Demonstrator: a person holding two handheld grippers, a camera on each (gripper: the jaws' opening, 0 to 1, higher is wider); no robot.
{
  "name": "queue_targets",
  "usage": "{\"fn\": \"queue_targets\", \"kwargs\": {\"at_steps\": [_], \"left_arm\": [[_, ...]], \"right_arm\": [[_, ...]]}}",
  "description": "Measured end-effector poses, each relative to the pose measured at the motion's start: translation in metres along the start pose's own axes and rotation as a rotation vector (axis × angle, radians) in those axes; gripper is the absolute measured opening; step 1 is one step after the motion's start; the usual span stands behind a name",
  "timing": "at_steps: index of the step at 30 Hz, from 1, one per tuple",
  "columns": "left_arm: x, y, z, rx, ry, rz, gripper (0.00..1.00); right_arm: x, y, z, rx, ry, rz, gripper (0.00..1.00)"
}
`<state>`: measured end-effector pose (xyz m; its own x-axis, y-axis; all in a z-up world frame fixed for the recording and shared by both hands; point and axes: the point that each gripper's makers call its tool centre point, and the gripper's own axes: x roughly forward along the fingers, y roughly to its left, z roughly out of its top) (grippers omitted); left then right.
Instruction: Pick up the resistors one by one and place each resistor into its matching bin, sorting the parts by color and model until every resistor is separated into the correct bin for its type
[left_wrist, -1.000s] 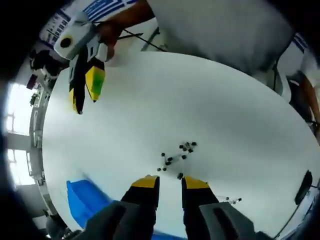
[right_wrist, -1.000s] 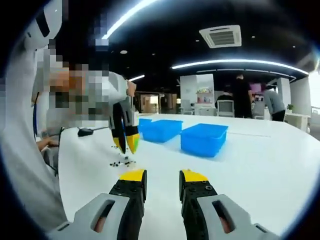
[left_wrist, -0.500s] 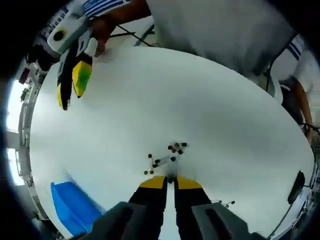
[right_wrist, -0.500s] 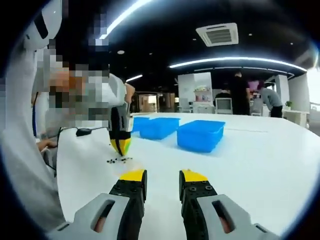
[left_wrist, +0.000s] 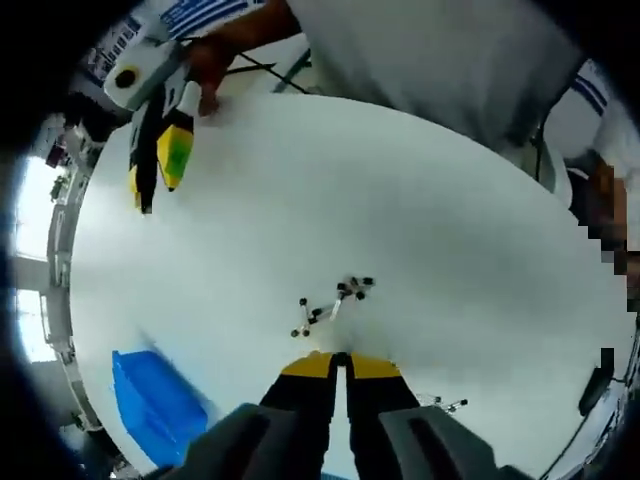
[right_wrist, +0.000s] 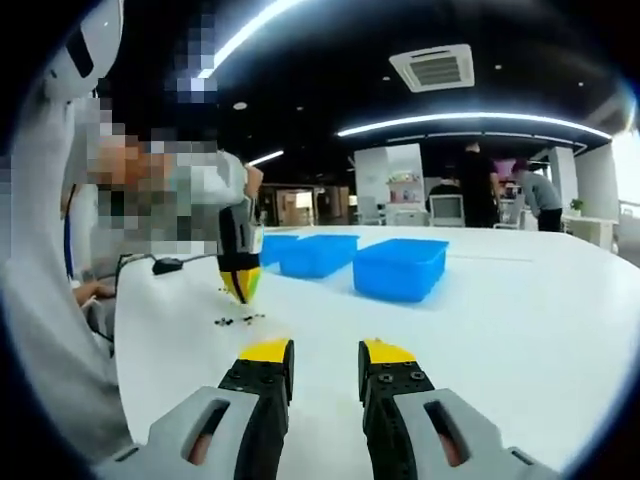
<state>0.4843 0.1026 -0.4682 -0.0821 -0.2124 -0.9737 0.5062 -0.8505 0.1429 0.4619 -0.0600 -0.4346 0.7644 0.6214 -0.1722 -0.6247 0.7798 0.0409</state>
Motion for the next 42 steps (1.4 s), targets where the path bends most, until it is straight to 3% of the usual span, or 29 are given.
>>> {"fn": "queue_targets", "kwargs": {"at_steps": [2,4,6,7,9,13,17,19,22,25,27,28,30,31,32,34,42], "left_arm": [[-0.006,0.0,0.006,-0.086,-0.081,0.034,0.07],[-0.013,0.005,0.012,-0.192,-0.18,0.116,0.07],[-0.023,0.012,0.029,-0.323,-0.352,0.202,0.07],[-0.033,0.017,0.042,-0.387,-0.476,0.284,0.07],[-0.047,0.02,0.052,-0.489,-0.628,0.396,0.07],[-0.077,0.024,0.043,-0.73,-0.865,0.696,0.07],[-0.113,0.02,0.012,-0.905,-0.959,1.017,0.07],[-0.13,0.016,-0.012,-0.991,-0.954,1.154,0.07],[-0.151,0.0,-0.066,-1.131,-0.831,1.367,0.07],[-0.169,-0.021,-0.112,-1.265,-0.754,1.536,0.07],[-0.17,-0.049,-0.157,-1.495,-0.683,1.64,0.07],[-0.167,-0.063,-0.175,-1.606,-0.685,1.668,0.07],[-0.16,-0.082,-0.197,-1.724,-0.654,1.679,0.07],[-0.155,-0.097,-0.213,-1.79,-0.589,1.709,0.07],[-0.151,-0.106,-0.221,-1.834,-0.549,1.723,0.07],[-0.144,-0.116,-0.233,-1.891,-0.525,1.718,0.07],[-0.133,-0.115,-0.245,-1.909,-0.525,1.708,0.07]], "right_arm": [[-0.001,0.002,0.001,0.0,-0.002,0.001,0.28],[-0.001,0.003,0.0,0.003,-0.004,0.002,0.28],[-0.001,0.003,-0.002,0.007,0.0,0.003,0.28],[-0.001,0.003,-0.003,0.008,0.006,0.004,0.28],[0.0,0.004,-0.005,0.004,0.014,0.011,0.28],[0.002,0.003,-0.002,-0.012,0.015,0.022,0.28],[0.009,0.002,-0.001,-0.013,0.022,0.034,0.28],[0.014,0.006,0.001,-0.025,0.026,0.051,0.28],[0.019,0.012,0.004,-0.041,0.029,0.074,0.28],[0.023,0.018,0.006,-0.048,0.029,0.088,0.28],[0.023,0.019,0.007,-0.053,0.019,0.08,0.28],[0.022,0.019,0.008,-0.052,0.011,0.077,0.28],[0.022,0.02,0.008,-0.041,0.005,0.078,0.28],[0.022,0.02,0.007,-0.037,0.009,0.076,0.28],[0.022,0.019,0.004,-0.036,0.019,0.074,0.28],[0.022,0.019,0.003,-0.042,0.022,0.081,0.26],[0.03,0.019,0.009,-0.03,0.016,0.092,0.25]]}}
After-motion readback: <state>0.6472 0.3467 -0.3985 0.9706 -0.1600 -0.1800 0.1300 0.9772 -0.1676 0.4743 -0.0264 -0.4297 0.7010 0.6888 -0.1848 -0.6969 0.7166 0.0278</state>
